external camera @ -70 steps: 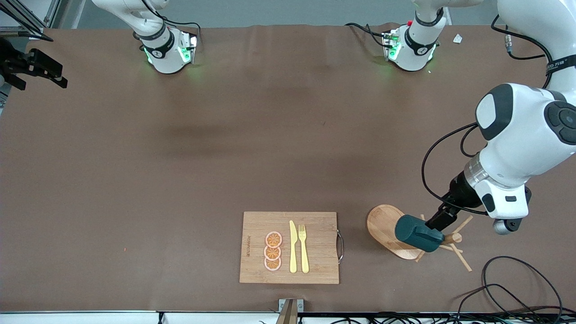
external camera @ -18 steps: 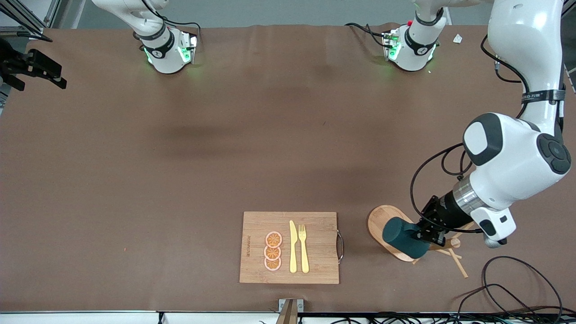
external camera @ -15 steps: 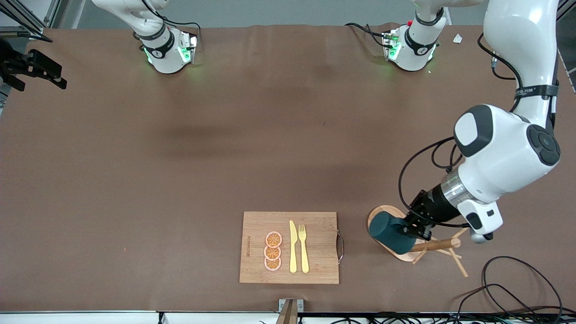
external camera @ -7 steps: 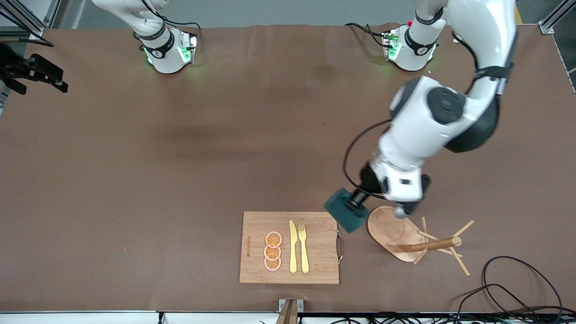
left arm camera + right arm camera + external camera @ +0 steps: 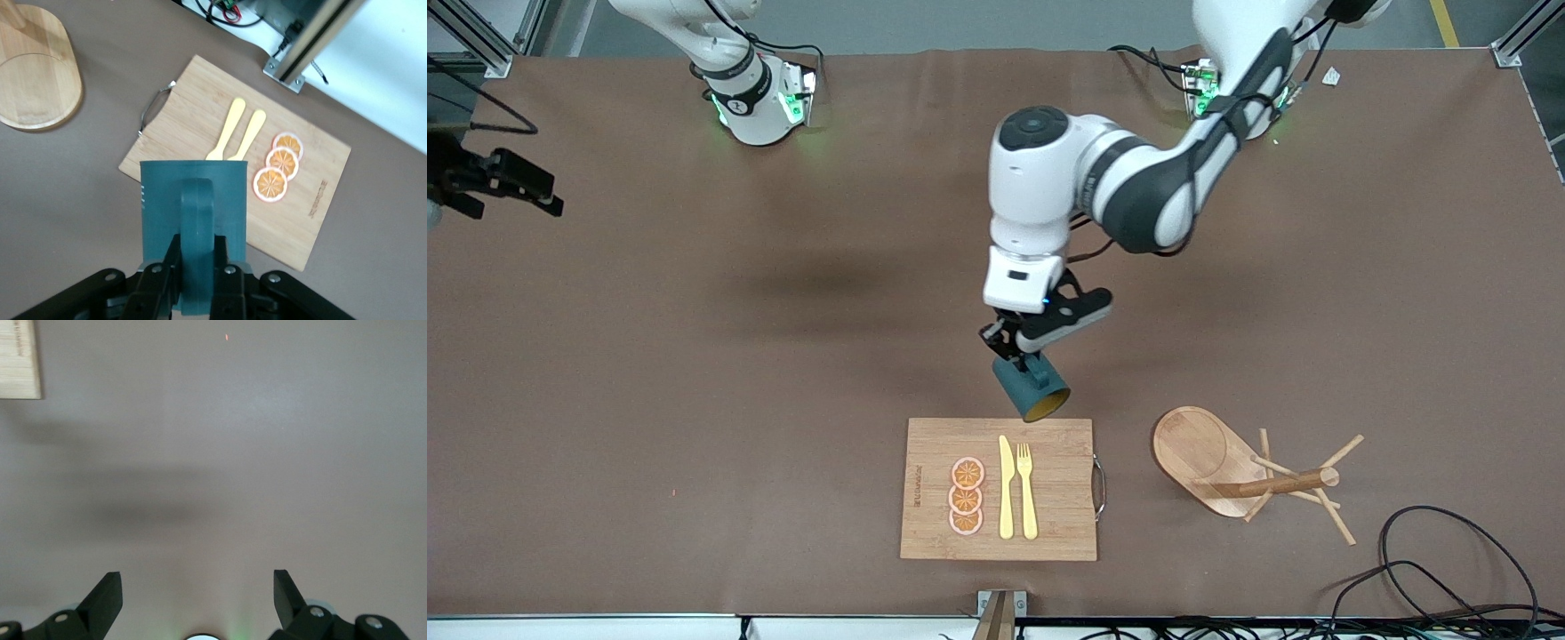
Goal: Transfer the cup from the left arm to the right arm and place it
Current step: 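Lift the teal mug off the stand and carry it toward the table middle, then lower the teal mug onto the table while the right gripper approaches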
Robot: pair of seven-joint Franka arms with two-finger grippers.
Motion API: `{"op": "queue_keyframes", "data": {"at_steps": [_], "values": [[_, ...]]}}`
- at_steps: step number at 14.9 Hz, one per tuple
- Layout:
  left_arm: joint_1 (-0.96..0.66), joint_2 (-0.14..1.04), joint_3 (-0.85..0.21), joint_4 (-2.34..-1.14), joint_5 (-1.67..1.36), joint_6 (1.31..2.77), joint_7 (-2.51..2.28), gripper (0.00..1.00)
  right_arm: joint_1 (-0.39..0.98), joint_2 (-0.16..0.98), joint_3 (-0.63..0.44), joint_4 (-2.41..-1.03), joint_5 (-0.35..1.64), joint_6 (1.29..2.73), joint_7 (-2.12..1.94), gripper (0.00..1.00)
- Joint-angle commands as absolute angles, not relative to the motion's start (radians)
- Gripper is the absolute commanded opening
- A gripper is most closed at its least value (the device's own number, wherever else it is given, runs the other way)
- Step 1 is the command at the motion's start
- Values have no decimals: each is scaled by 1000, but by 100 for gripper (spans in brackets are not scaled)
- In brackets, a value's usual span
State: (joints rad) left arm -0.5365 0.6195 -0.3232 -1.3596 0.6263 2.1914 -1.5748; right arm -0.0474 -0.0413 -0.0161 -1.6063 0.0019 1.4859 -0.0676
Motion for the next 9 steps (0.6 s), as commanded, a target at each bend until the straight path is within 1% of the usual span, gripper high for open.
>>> {"op": "queue_keyframes", "data": {"at_steps": [1, 5, 9], "values": [[-667, 687, -293, -1345, 814, 2181, -1728, 1, -89, 21, -5, -1588, 0, 1483, -75, 100], [-825, 774, -282, -1350, 1032, 2073, -1827, 1, -100, 81, -5, -1588, -6, 1488, -80, 100], [-972, 831, -215, -1350, 1199, 2048, -1850, 1, -91, 139, -3, -1604, -5, 1538, -77, 100]]}}
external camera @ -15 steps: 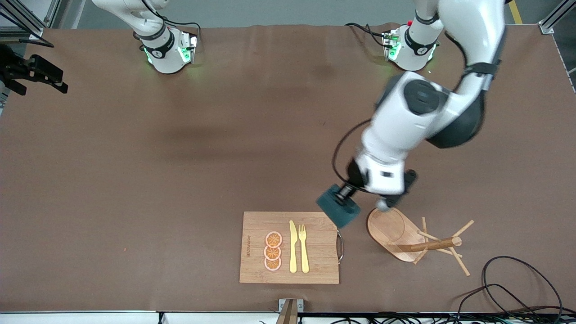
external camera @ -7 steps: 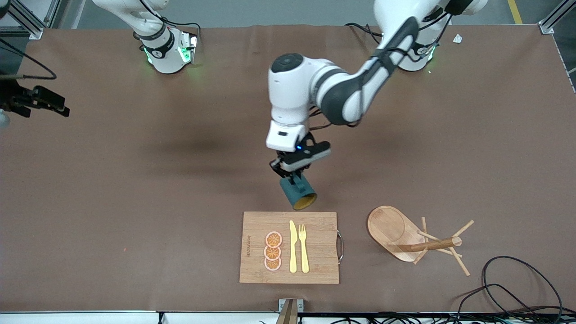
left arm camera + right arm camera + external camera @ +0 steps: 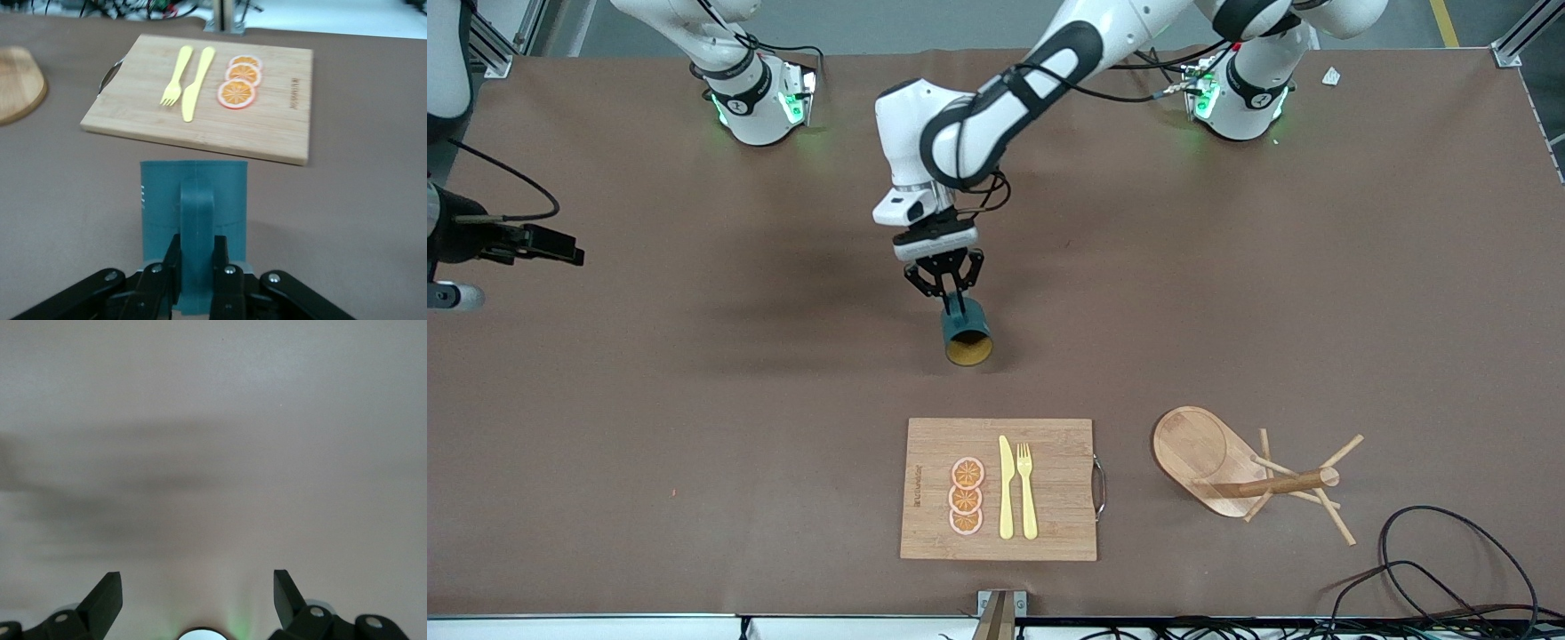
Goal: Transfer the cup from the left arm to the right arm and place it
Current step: 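Lower the teal mug onto the table while the right gripper approaches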
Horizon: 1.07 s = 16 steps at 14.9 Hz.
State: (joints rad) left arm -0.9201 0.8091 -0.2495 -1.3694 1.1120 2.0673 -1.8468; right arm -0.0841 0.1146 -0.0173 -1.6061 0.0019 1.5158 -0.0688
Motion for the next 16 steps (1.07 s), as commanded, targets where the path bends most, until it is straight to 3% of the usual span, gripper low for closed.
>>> {"op": "queue_keyframes", "data": {"at_steps": [1, 9, 16], "values": [[-986, 847, -215, -1350, 1251, 2048, -1859, 1, -83, 147, -2, -1609, 0, 1554, -74, 100], [-1086, 959, -215, -1351, 1629, 2003, -2209, 2, -25, 215, 0, -1672, 21, 1686, -43, 100], [-1111, 1064, -215, -1353, 1876, 1895, -2462, 8, 90, 247, 0, -1675, 35, 1709, 198, 100]]}}
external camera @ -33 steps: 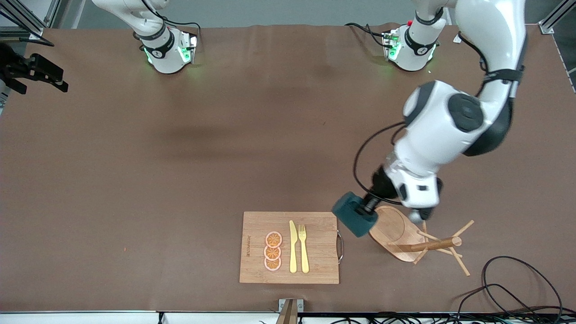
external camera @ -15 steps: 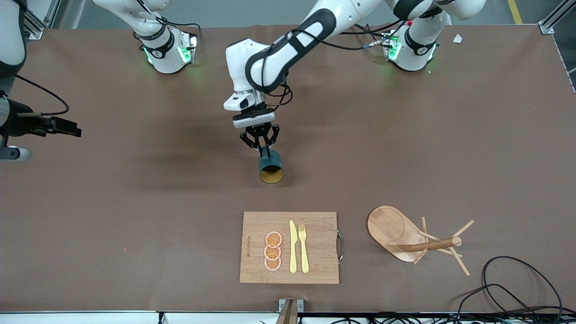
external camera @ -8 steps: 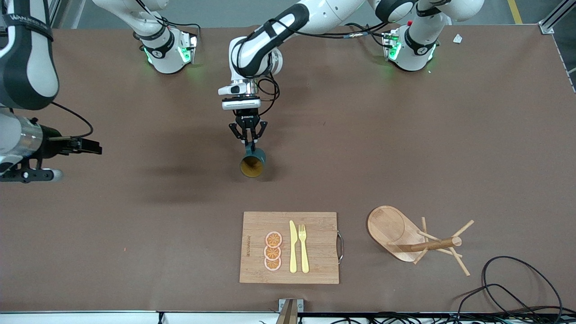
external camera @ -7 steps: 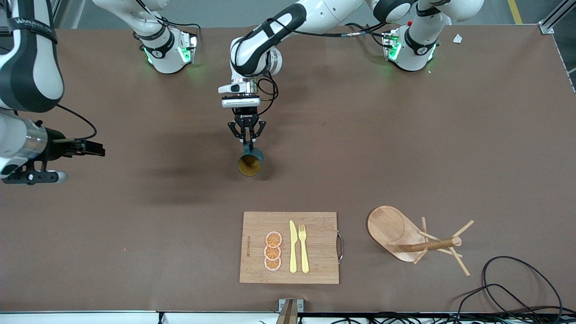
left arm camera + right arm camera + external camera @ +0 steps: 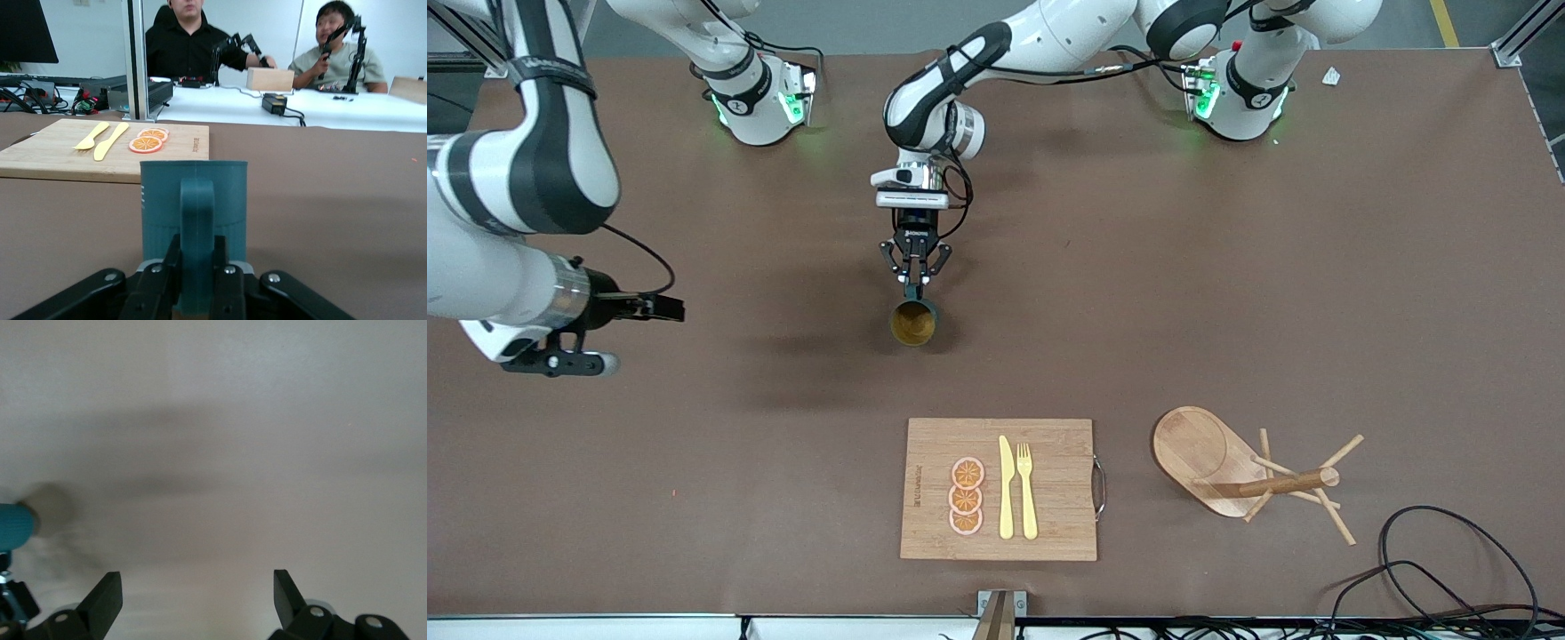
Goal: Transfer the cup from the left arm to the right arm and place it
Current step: 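Lower the teal mug onto the table while the right gripper approaches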
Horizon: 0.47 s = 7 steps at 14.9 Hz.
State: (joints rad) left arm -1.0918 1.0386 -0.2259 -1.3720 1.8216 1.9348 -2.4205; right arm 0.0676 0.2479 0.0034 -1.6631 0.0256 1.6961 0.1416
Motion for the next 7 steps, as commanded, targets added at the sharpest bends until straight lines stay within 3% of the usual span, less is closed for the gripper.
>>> {"op": "queue_keyframes", "data": {"at_steps": [1, 2, 3, 6, 7], "values": [[-1115, 1069, -215, -1354, 1878, 1881, -2464, 14, 98, 250, 0, -1677, 38, 1716, 219, 100], [-1124, 1069, -216, -1356, 1875, 1870, -2465, 19, 113, 252, 0, -1692, 40, 1727, 245, 100], [-1126, 1069, -218, -1370, 1868, 1852, -2467, 33, 123, 252, 0, -1706, 40, 1747, 271, 100], [-1137, 1058, -232, -1414, 1862, 1844, -2555, 97, 166, 249, 0, -1796, 55, 1843, 313, 100], [-1147, 1058, -233, -1416, 1861, 1844, -2580, 99, 169, 247, 2, -1840, 63, 1895, 337, 100]]}}
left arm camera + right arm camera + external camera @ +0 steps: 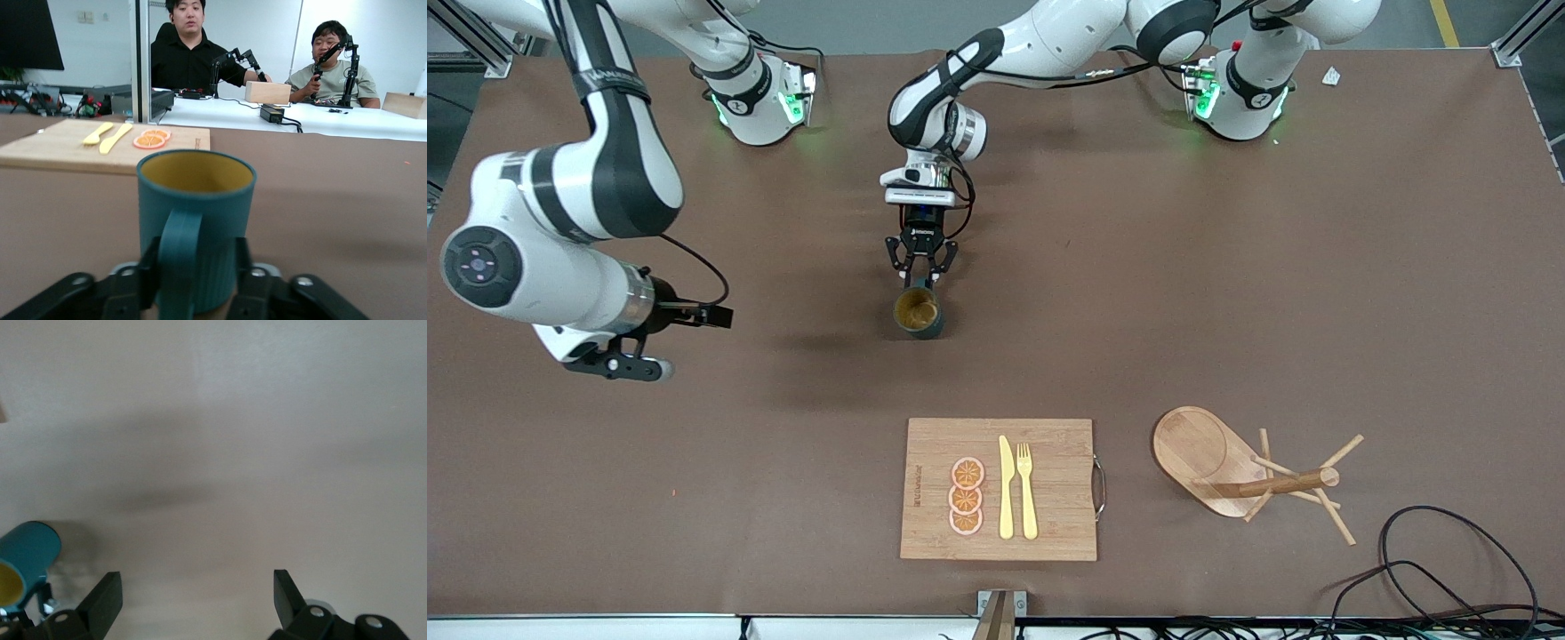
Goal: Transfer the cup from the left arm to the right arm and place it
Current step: 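Lower the teal mug onto the table while the right gripper approaches, then open and raise the left gripper while the right gripper reaches the mug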
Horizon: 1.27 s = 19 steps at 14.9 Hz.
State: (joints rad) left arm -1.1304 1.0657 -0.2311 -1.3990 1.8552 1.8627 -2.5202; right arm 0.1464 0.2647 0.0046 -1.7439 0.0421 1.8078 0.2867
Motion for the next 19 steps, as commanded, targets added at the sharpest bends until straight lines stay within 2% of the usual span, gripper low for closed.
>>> {"op": "queue_keyframes", "data": {"at_steps": [1, 7, 13, 19], "values": [[-1158, 1055, -238, -1416, 1824, 1842, -2579, 99, 170, 245, 2, -1859, 67, 1920, 341, 100], [-1170, 942, -301, -1410, 1443, 1829, -2507, 99, 231, 236, 2, -1897, 104, 1925, 457, 100], [-1147, 723, -322, -1413, 984, 1740, -2275, 99, 297, 242, 2, -1911, 106, 1962, 609, 100], [-997, 530, -322, -1413, 681, 1683, -1979, 99, 432, 242, 2, -1959, 106, 2065, 814, 100]]}}
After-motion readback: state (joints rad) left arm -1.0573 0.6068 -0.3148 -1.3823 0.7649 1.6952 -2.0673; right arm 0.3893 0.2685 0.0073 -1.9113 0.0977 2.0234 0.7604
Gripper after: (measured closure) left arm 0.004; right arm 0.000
